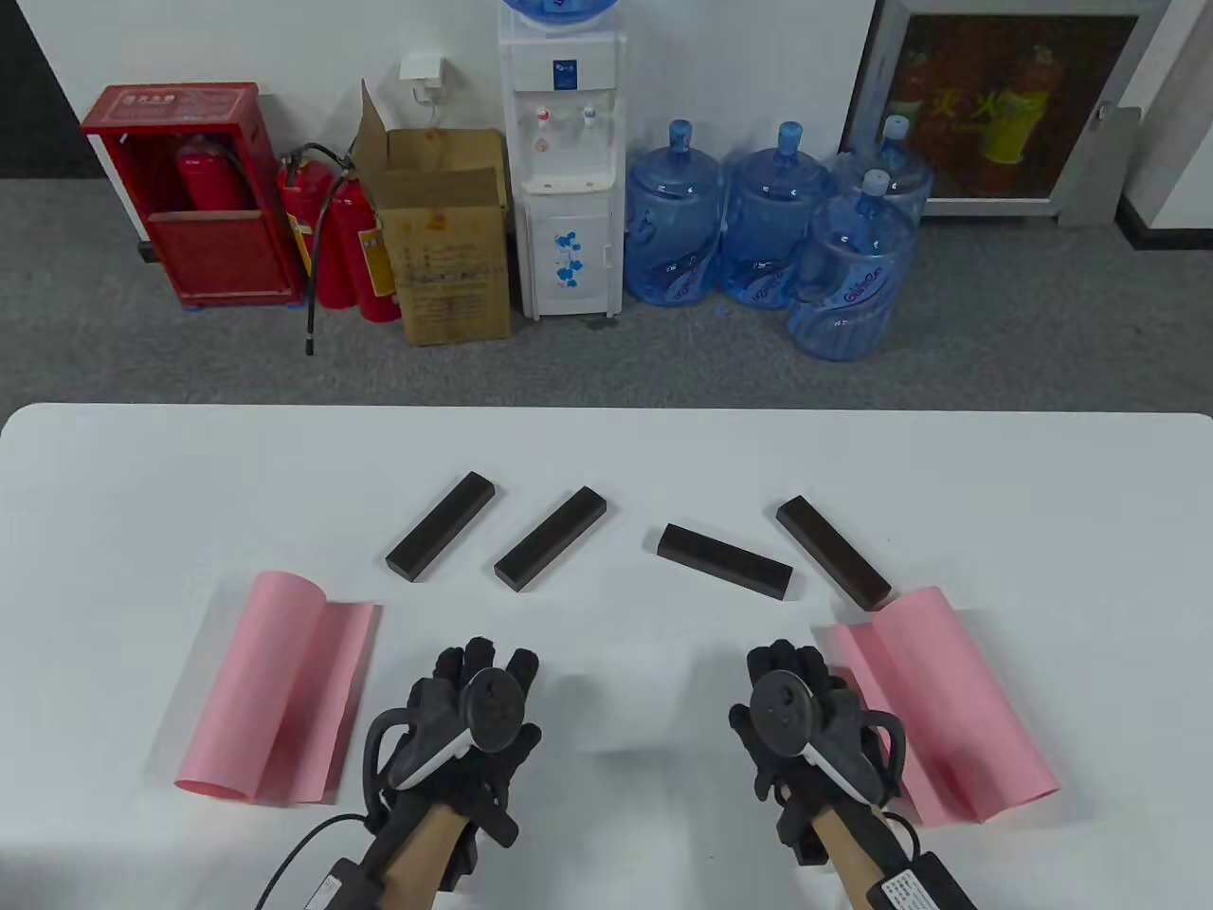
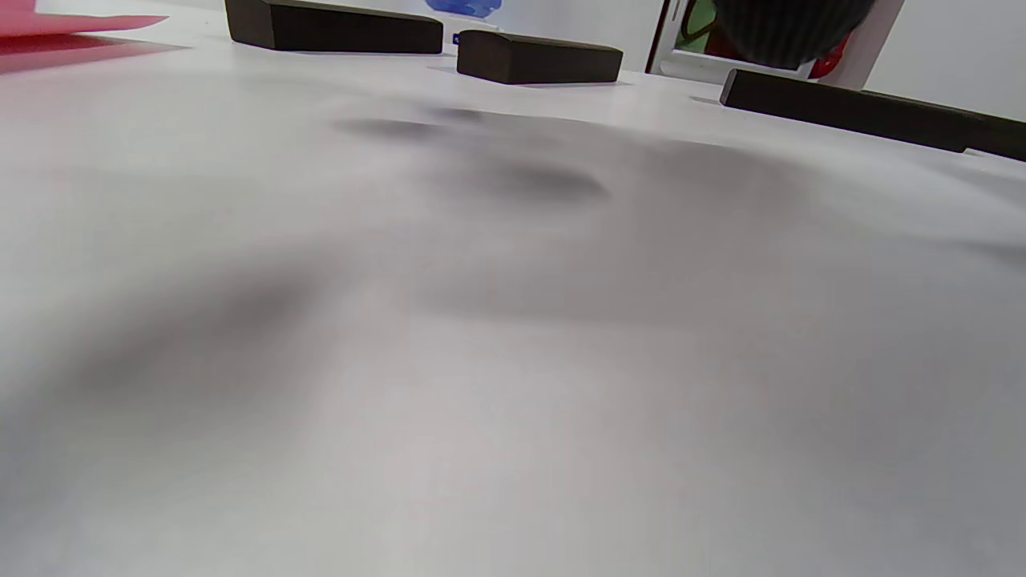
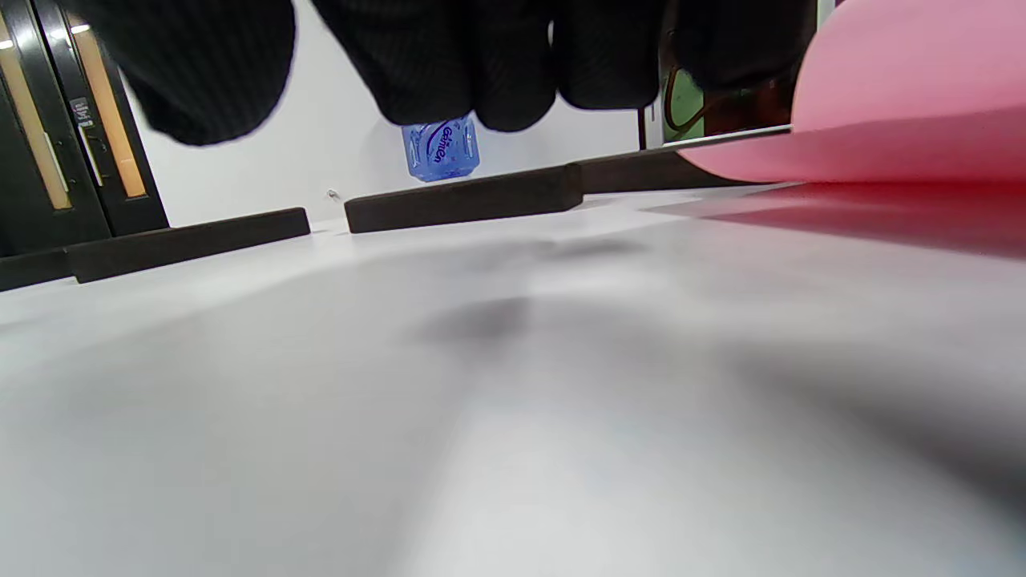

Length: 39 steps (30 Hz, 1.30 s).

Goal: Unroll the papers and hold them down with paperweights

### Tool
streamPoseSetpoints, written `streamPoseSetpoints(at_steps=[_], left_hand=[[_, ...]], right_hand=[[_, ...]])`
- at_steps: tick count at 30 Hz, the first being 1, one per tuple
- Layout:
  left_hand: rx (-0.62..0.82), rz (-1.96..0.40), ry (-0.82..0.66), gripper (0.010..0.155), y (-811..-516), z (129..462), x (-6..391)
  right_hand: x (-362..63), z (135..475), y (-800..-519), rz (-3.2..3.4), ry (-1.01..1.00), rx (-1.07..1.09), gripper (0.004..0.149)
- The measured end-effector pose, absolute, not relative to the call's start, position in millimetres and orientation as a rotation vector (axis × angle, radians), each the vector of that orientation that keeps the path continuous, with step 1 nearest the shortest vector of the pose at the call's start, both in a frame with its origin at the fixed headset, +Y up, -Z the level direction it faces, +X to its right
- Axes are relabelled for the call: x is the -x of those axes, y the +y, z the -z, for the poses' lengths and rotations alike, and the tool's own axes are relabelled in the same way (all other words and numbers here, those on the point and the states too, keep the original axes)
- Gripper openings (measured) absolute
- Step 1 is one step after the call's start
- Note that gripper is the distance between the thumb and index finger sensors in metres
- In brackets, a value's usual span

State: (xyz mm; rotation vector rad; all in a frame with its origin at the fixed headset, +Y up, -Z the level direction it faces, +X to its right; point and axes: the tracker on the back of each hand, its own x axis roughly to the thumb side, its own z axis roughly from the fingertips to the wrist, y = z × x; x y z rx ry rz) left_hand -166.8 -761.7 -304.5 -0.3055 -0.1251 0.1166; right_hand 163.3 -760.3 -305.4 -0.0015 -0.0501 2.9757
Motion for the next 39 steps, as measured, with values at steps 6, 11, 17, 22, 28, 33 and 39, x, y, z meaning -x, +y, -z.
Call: streamPoseSetpoints(at_steps=[6,11,17,22,28,33,39], left_hand=[[0.327,-0.118,-0.115,0.074,-764.4,305.9,169.9],[0.32,-0.117,-0.115,0.073,-764.2,306.6,170.8],[0.304,-0.122,-0.121,0.073,-760.9,306.7,171.3],[0.281,-0.192,-0.111,0.073,-739.9,311.1,174.1],[0.168,-0.093,-0.024,0.069,-678.4,325.9,217.1],[0.144,-0.032,0.161,0.066,-658.3,339.2,283.0],[0.179,0.014,0.387,0.063,-675.1,341.7,358.4]], right_hand=[[-168.6,307.4,-763.2,-2.968,-0.019,0.025,0.072],[-168.4,307.0,-762.9,-2.978,-0.004,0.02,0.072],[-168.4,306.1,-762.5,-2.977,0.036,0.013,0.072],[-168.9,305.5,-760.7,-2.976,0.033,0.005,0.074],[-169.4,305.9,-760.0,-2.966,0.031,0.004,0.074],[-169.7,305.7,-759.7,-2.967,0.049,0.003,0.075],[-169.3,306.2,-760.3,-2.969,0.058,-0.008,0.075]])
